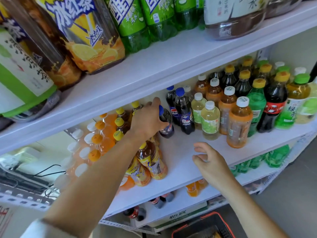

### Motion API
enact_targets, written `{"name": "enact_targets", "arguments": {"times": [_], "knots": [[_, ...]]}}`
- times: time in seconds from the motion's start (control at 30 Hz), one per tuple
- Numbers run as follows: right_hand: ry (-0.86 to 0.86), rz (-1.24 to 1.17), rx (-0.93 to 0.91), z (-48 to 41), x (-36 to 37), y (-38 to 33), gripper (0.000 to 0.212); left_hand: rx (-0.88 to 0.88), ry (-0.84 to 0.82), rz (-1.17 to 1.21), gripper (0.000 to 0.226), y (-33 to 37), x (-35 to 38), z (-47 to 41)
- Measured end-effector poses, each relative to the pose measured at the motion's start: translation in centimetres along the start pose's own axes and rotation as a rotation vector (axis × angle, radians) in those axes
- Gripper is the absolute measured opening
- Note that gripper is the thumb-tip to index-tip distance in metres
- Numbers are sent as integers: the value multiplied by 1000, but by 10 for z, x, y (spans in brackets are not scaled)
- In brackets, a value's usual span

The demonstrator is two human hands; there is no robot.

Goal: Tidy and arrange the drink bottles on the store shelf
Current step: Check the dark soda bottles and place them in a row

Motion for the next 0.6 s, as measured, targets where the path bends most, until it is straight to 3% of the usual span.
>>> {"name": "enact_targets", "arguments": {"times": [0.17, 0.37, 0.6], "knots": [[38, 33, -50, -32, -5, -10, 34, -16, 34, -258, 63, -12, 29, -42], [121, 87, -176, -77, -18, -33, 40, -142, 28, -239, 48, -33, 37, -68], [138, 216, -370, -136, -24, -75, 63, -196, -1, -192, 36, -31, 44, -78]]}}
Point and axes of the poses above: each hand's wrist, its own z-axis away from the middle knuckle, its own x-axis out of the palm, y = z × x, the point moved 10 cm from there along -z, towards the middle knuckle, and after that the axes turned 12 degrees about -x, right-handed, at the moved point
